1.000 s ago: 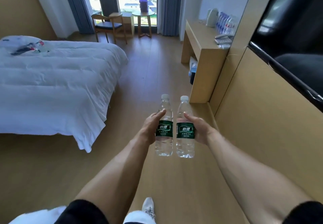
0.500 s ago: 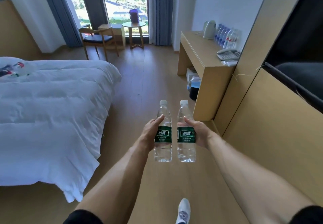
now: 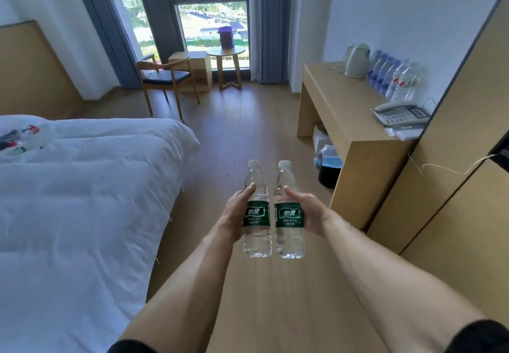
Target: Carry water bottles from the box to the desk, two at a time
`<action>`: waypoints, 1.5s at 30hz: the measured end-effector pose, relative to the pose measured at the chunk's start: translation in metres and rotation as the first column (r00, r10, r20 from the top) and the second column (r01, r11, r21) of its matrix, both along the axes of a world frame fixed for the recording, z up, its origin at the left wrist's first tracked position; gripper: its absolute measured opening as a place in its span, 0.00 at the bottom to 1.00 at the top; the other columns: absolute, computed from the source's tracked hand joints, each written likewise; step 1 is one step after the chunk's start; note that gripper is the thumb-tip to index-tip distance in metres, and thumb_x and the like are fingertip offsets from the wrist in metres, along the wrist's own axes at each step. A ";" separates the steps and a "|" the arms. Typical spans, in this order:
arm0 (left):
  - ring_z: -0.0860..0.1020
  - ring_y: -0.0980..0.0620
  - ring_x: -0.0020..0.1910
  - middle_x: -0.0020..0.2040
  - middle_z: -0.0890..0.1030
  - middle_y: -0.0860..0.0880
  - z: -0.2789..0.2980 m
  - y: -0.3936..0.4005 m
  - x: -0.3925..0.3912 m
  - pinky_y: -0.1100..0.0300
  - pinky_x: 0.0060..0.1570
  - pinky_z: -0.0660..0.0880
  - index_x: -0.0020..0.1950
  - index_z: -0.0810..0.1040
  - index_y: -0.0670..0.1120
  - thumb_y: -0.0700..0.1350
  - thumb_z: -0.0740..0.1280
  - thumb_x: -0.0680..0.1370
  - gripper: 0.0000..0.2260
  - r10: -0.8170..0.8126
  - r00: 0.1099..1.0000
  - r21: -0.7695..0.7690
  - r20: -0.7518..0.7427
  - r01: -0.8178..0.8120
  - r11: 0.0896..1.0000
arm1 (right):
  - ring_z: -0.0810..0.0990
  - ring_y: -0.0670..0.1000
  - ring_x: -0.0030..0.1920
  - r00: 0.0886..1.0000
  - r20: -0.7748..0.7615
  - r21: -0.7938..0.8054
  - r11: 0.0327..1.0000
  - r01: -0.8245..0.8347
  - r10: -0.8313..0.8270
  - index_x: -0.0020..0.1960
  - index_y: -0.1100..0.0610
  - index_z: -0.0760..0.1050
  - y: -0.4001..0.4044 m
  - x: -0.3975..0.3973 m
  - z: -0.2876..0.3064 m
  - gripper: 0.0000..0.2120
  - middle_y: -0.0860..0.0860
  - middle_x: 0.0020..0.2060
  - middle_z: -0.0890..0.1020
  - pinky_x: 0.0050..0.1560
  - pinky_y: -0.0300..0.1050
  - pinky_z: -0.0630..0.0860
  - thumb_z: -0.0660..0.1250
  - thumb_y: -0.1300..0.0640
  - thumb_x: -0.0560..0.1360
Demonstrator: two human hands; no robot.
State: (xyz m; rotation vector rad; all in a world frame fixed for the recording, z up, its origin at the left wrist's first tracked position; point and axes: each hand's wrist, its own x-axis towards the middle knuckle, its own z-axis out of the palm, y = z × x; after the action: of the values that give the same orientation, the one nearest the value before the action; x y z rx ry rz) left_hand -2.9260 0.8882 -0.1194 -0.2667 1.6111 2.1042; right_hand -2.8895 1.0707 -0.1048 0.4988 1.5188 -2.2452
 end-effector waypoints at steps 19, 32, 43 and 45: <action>0.80 0.32 0.60 0.62 0.80 0.34 -0.022 0.094 -0.345 0.31 0.60 0.74 0.67 0.72 0.42 0.54 0.69 0.80 0.22 -0.081 0.996 0.000 -0.022 0.081 0.997 | 0.76 0.66 0.66 0.995 -0.027 0.021 0.995 0.093 -0.092 0.71 0.62 0.71 0.084 -0.318 -0.009 0.23 0.65 0.64 0.79 0.69 0.63 0.71 0.60 0.48 0.83; 0.83 0.38 0.50 0.56 0.83 0.37 -0.017 0.151 -0.607 0.36 0.58 0.78 0.63 0.74 0.43 0.53 0.71 0.78 0.20 -0.249 0.969 0.014 0.000 0.249 0.968 | 0.75 0.67 0.67 0.974 -0.034 0.058 0.973 0.224 -0.222 0.72 0.67 0.68 0.131 -0.553 0.001 0.27 0.67 0.66 0.76 0.72 0.65 0.67 0.56 0.47 0.84; 0.85 0.42 0.45 0.51 0.84 0.39 -0.029 0.200 -0.797 0.41 0.52 0.82 0.61 0.75 0.43 0.53 0.72 0.78 0.19 -0.243 0.970 -0.039 -0.028 0.242 0.970 | 0.74 0.69 0.67 0.978 -0.071 0.018 0.980 0.197 -0.195 0.72 0.65 0.68 0.190 -0.748 -0.026 0.25 0.68 0.66 0.76 0.71 0.68 0.67 0.60 0.48 0.83; 0.85 0.42 0.45 0.50 0.84 0.40 -0.025 0.212 -0.837 0.41 0.51 0.82 0.61 0.75 0.43 0.53 0.72 0.77 0.19 -0.219 0.975 -0.046 -0.035 0.217 0.975 | 0.75 0.68 0.67 0.984 -0.080 0.012 0.987 0.162 -0.160 0.72 0.65 0.69 0.204 -0.792 -0.026 0.26 0.67 0.65 0.77 0.70 0.67 0.68 0.60 0.48 0.83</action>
State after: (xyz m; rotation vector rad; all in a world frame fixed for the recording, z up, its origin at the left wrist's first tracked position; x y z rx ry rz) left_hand -3.7630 1.1000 -0.1448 -0.0580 1.6286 1.9225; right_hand -3.6814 1.2751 -0.1308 0.5629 1.5915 -2.4009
